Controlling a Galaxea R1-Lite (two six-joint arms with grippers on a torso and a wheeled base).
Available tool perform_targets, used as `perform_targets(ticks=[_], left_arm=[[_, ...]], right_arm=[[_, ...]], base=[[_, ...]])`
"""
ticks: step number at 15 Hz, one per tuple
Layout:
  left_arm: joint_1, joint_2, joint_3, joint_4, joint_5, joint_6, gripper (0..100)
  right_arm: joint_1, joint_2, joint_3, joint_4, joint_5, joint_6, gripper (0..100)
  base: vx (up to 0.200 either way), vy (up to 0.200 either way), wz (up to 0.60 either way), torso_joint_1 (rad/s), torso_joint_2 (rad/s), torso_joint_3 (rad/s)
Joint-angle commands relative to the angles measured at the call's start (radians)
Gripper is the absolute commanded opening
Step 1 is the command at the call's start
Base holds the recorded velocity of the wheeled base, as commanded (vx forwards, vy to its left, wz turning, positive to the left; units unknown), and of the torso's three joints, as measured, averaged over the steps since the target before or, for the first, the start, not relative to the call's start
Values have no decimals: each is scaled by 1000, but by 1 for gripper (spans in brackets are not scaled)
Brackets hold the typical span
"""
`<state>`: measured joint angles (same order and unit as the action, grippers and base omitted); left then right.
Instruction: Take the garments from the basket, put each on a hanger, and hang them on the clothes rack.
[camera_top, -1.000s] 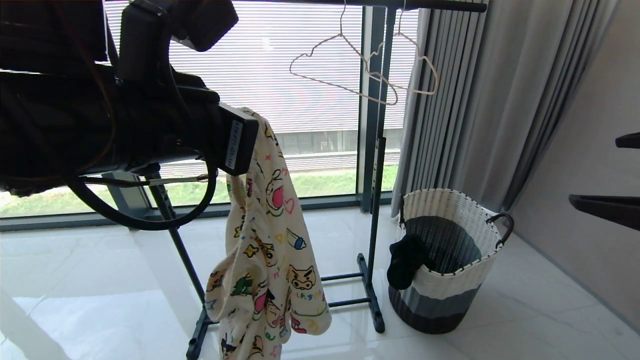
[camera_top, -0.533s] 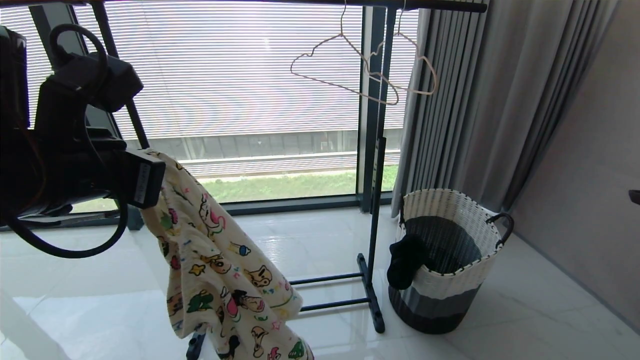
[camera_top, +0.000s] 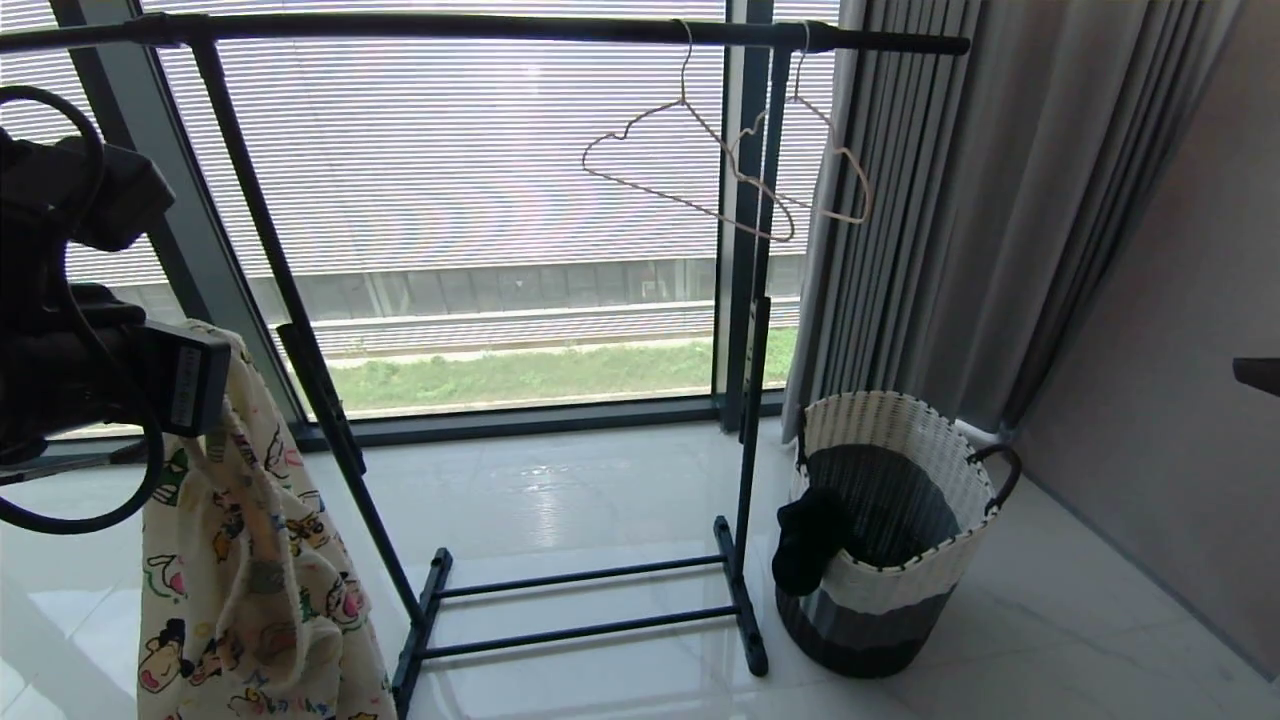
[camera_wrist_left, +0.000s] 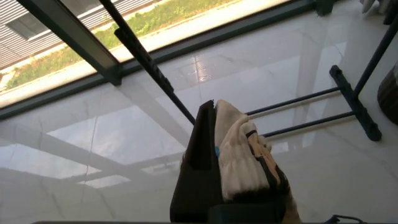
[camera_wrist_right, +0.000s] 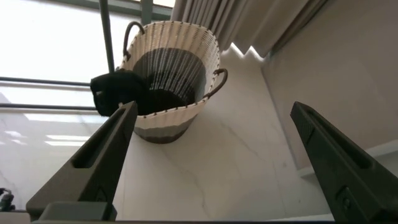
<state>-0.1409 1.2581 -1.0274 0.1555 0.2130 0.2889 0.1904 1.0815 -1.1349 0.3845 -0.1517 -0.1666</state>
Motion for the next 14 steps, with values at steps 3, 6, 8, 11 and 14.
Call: perform_targets(ticks=[3,6,8,11,14], left_arm=[[-2,-48,61,1,-4,9,0],[1,-66,79,1,-4,9,0],[1,-71,79,1,-4,9,0],[1,-72,79,1,-4,9,0],[1,-72,81,1,-3,9,0]], right_arm=[[0,5,0,-1,4,-1,100],[0,5,0,-3,3,-1,100],[0,5,0,-3,4,-1,100],[0,3,-2,-3,3,-2,100],[1,0,-2,-3,3,-2,100]], base=[[0,0,0,164,-484,-285],[0,0,0,181,-468,-287],[0,0,0,195,-476,-288],[0,0,0,206,-476,-276],[0,0,0,220,-500,-281]])
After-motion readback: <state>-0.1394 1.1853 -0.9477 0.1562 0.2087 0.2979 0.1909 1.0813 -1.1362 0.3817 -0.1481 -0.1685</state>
